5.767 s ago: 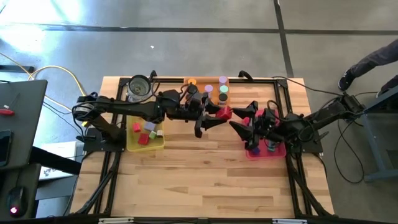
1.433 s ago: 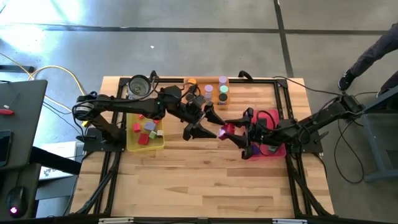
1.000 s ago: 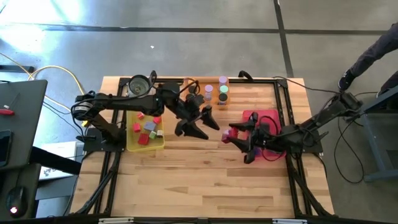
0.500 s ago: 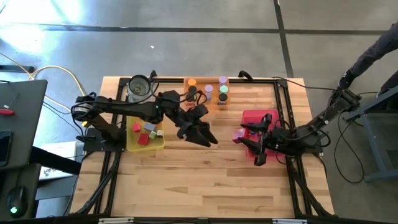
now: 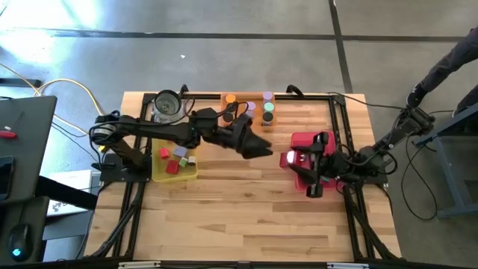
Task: Pick & Place Office items
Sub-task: Put the red charger in the yellow bin
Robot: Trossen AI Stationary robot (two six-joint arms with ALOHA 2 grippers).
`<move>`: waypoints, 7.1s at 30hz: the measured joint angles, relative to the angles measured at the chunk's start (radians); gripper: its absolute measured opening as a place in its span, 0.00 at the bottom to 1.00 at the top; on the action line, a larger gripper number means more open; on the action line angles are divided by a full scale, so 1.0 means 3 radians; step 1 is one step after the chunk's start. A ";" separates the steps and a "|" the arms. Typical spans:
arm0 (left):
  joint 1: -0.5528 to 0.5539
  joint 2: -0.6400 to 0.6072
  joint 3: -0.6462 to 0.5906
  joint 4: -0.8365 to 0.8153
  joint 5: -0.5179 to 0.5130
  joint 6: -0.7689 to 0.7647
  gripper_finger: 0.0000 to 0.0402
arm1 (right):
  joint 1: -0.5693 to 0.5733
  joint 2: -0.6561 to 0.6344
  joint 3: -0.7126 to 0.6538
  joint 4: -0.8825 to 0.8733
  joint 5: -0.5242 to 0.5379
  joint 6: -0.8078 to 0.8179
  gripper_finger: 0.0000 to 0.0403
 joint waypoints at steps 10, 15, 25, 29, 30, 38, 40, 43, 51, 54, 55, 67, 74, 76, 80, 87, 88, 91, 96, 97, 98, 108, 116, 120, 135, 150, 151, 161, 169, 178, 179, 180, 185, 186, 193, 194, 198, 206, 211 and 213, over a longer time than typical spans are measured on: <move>-0.0015 0.0502 0.0001 0.1210 -0.0259 -0.0789 0.86 | -0.0392 0.0003 0.0000 0.0142 -0.0446 -0.0081 0.50; -0.0034 0.0657 0.0001 0.1569 -0.0518 -0.0830 0.86 | -0.0504 0.0044 0.0001 0.0135 -0.0482 -0.0081 0.50; -0.0038 0.0692 0.0001 0.1819 -0.0551 -0.0729 0.86 | -0.0635 0.0043 0.0004 0.0010 -0.0574 -0.0053 0.50; -0.0053 0.0694 0.0001 0.1871 -0.0557 -0.0504 0.86 | -0.0636 0.0039 0.0006 -0.0006 -0.0575 -0.0055 0.50; -0.0056 0.0694 0.0001 0.1878 -0.0560 -0.0502 0.86 | -0.0635 0.0039 0.0007 -0.0008 -0.0582 -0.0055 0.50; -0.0085 0.0694 0.0001 0.1898 -0.0560 -0.0491 0.85 | -0.0634 0.0039 0.0006 -0.0019 -0.0581 -0.0053 0.50; -0.0086 0.0694 0.0001 0.1916 -0.0560 -0.0494 0.84 | -0.0634 0.0039 0.0006 -0.0017 -0.0580 -0.0053 0.50; -0.0092 0.0695 0.0001 0.1917 -0.0560 -0.0501 0.80 | -0.0634 0.0039 0.0006 -0.0017 -0.0577 -0.0053 0.50; -0.0093 0.0694 0.0001 0.1918 -0.0558 -0.0491 0.63 | -0.0657 0.0037 0.0006 -0.0019 -0.0571 -0.0050 0.50; -0.0092 0.0694 0.0001 0.1918 -0.0560 -0.0489 0.54 | -0.0705 0.0036 0.0006 -0.0042 -0.0604 -0.0038 0.50; -0.0089 0.0694 0.0001 0.1918 -0.0560 -0.0489 0.52 | -0.0714 0.0036 0.0006 -0.0042 -0.0615 -0.0037 0.50; -0.0067 0.0694 0.0001 0.1771 -0.0503 -0.0404 0.41 | -0.0841 0.0036 0.0006 -0.0279 -0.0623 0.0242 0.50; -0.0066 0.0694 0.0001 0.1775 -0.0432 -0.0341 0.33 | -0.0900 0.0035 0.0008 -0.0325 -0.0740 0.0303 0.50; -0.0061 0.0694 0.0001 0.1785 -0.0401 -0.0338 0.30 | -0.0899 0.0035 0.0008 -0.0330 -0.0753 0.0297 0.50; -0.0039 0.0694 0.0001 0.1788 -0.0344 -0.0331 0.29 | -0.0901 0.0035 0.0006 -0.0338 -0.0818 0.0293 0.51; -0.0041 0.0684 0.0002 0.1863 -0.0304 -0.0264 0.29 | -0.0901 0.0046 -0.0003 -0.0242 -0.0836 0.0507 0.58; -0.0039 0.0675 0.0008 0.1898 -0.0285 -0.0266 0.29 | -0.0901 0.0056 -0.0006 -0.0228 -0.0824 0.0506 0.60; -0.0021 0.0670 0.0018 0.2006 -0.0242 -0.0265 0.29 | -0.0901 0.0057 -0.0010 -0.0181 -0.0832 0.0562 0.65; -0.0007 0.0670 0.0018 0.2167 -0.0184 -0.0240 0.29 | -0.0856 0.0049 -0.0010 -0.0063 -0.0781 0.0526 0.71; -0.0007 0.0670 0.0017 0.2165 -0.0174 -0.0241 0.29 | -0.0837 0.0049 -0.0010 -0.0050 -0.0741 0.0471 0.73; -0.0006 0.0672 0.0017 0.2157 -0.0174 -0.0241 0.29 | -0.0819 0.0048 -0.0010 -0.0037 -0.0714 0.0402 0.74; 0.0032 0.0675 0.0013 0.2140 -0.0031 -0.0039 0.29 | -0.0369 -0.0084 -0.0001 0.0093 -0.0091 -0.0355 0.79; 0.0229 0.0675 0.0008 0.2137 0.0285 0.0201 0.29 | 0.0051 -0.0227 0.0000 0.0268 0.0189 -0.0437 0.79; 0.0446 0.0675 0.0005 0.2248 0.0391 0.0428 0.29 | 0.0216 -0.0272 0.0000 0.0273 0.0334 -0.0438 0.79; 0.1251 0.0361 0.0178 0.2155 0.2206 0.1399 0.29 | 0.0447 -0.0280 0.0000 0.0267 0.0982 -0.0228 0.79; 0.1604 0.0307 0.1340 0.1627 0.4044 0.1609 0.32 | 0.0372 -0.0278 0.0000 0.0268 0.1429 -0.0012 0.79; 0.1643 0.0307 0.1405 0.1566 0.4053 0.1644 0.32 | 0.0340 -0.0278 0.0000 0.0267 0.1422 0.0030 0.79; 0.2147 0.0307 0.1625 0.0911 0.3086 0.2501 0.33 | 0.0048 -0.0278 0.0001 0.0267 0.1374 0.0198 0.79; 0.2687 0.0312 0.1701 -0.0526 0.2820 0.3688 0.33 | -0.0073 -0.0278 0.0001 0.0267 0.1327 0.0220 0.79; 0.2961 0.0308 0.1715 -0.1807 0.2942 0.4101 0.33 | -0.0244 -0.0284 0.0001 0.0222 0.1305 0.0038 0.79; 0.2993 0.0302 0.1715 -0.2057 0.2888 0.4220 0.33 | -0.0253 -0.0284 0.0001 0.0216 0.1286 0.0016 0.79; 0.3030 0.0286 0.1715 -0.2349 0.2825 0.4356 0.33 | -0.0261 -0.0284 0.0001 0.0197 0.1254 0.0006 0.79; 0.3138 0.0045 0.1715 -0.3995 0.1664 0.5293 0.33 | -0.0263 -0.0374 0.0003 -0.0071 0.1067 0.0001 0.79; 0.3136 -0.0016 0.1715 -0.4264 0.1460 0.5422 0.33 | -0.0263 -0.0401 0.0004 -0.0116 0.1043 0.0002 0.79; 0.2831 -0.0366 0.1715 -0.5627 0.0503 0.5601 0.33 | -0.0262 -0.0625 0.0004 -0.0487 0.0785 0.0016 0.79; 0.2745 -0.0407 0.1715 -0.5797 0.0292 0.5557 0.33 | -0.0262 -0.0643 0.0004 -0.0534 0.0739 0.0043 0.79; 0.2475 -0.0520 0.1714 -0.6541 -0.0130 0.5123 0.33 | -0.0262 -0.0687 0.0004 -0.0802 0.0491 0.0278 0.79; 0.2048 -0.0878 0.1476 -0.7061 -0.0324 0.4043 0.33 | -0.0260 -0.0686 0.0004 -0.1445 -0.0100 0.0888 0.79; 0.1741 -0.1191 0.0979 -0.7050 -0.0358 0.3372 0.33 | -0.0260 -0.0683 0.0004 -0.1657 -0.0273 0.0999 0.79; 0.1631 -0.1304 0.0669 -0.7042 -0.0376 0.3090 0.33 | -0.0262 -0.0683 0.0004 -0.1670 -0.0270 0.0966 0.79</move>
